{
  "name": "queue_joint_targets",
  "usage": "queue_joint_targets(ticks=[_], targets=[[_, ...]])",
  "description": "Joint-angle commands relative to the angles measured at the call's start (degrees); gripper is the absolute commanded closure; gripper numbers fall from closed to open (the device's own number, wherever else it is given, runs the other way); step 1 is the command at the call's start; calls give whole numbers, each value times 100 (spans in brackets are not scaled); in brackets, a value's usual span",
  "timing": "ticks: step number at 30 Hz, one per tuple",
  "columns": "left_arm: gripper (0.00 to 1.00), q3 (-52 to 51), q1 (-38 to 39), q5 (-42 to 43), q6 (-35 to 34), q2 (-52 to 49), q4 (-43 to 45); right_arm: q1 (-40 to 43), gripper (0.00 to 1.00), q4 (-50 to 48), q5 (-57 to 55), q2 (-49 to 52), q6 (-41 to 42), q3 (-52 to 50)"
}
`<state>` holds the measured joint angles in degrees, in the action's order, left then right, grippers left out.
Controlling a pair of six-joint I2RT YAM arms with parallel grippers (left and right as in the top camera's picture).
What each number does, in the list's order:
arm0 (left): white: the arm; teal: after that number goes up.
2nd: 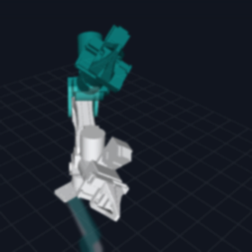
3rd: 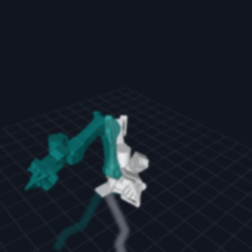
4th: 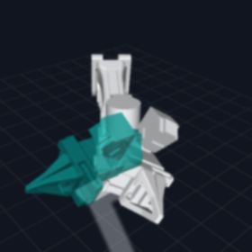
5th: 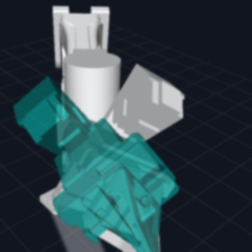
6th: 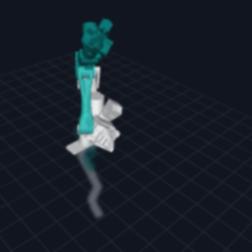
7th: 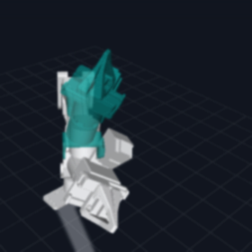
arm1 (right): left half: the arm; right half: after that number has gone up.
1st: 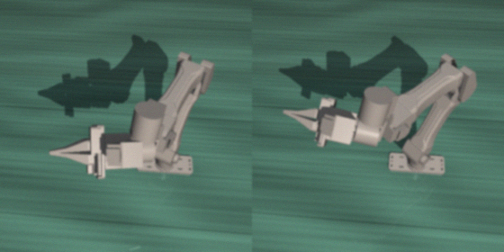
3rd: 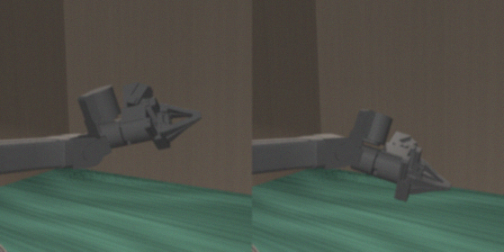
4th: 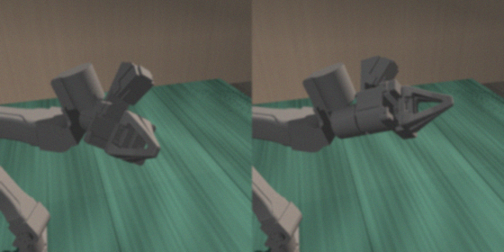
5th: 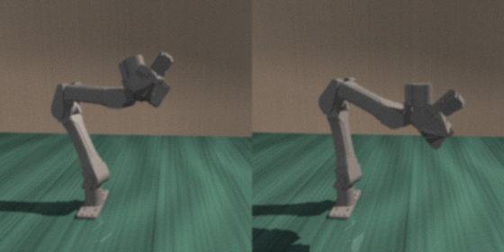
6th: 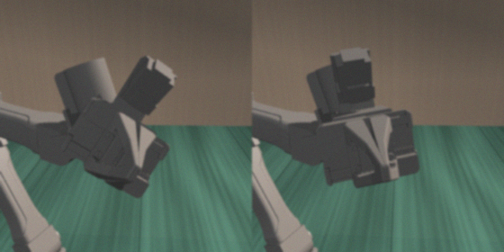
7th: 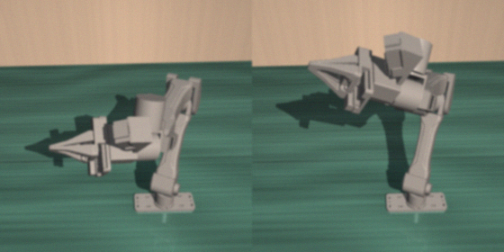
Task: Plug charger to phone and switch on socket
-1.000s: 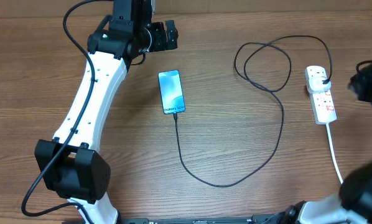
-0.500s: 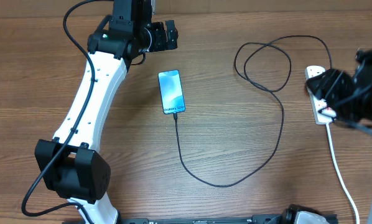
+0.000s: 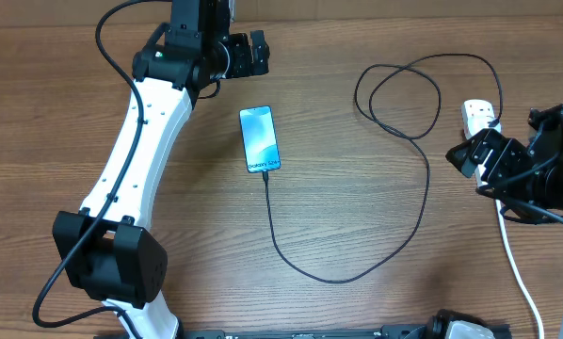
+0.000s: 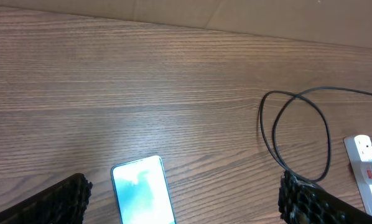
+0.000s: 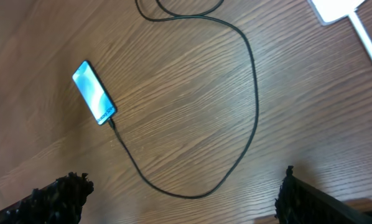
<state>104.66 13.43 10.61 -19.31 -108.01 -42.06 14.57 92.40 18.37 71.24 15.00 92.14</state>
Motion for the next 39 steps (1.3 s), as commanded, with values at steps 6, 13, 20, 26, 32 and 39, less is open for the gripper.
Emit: queue_joint_targets(ticks=[6,13,20,26,32,39], targets=[[0,120,4,-55,-17,31,7,-44,0,-693,-337,-48,-28,7],[0,120,4,-57,-17,31,7,-74,0,-1836,-339,-719,-31,-164],[0,120,4,-57,-17,31,7,-74,0,-3497,-1060,-2013,-28,-1486],[0,120,4,-57,-17,31,7,-92,0,-5222,-1235,-3338,-28,-3414],[1,120,4,-57,-17,31,7,-413,0,-6782,-1399,-4334,-31,-5178],[0,120,4,-57,-17,31,7,-863,0,-8284,-1735,-5263,-28,-6725]])
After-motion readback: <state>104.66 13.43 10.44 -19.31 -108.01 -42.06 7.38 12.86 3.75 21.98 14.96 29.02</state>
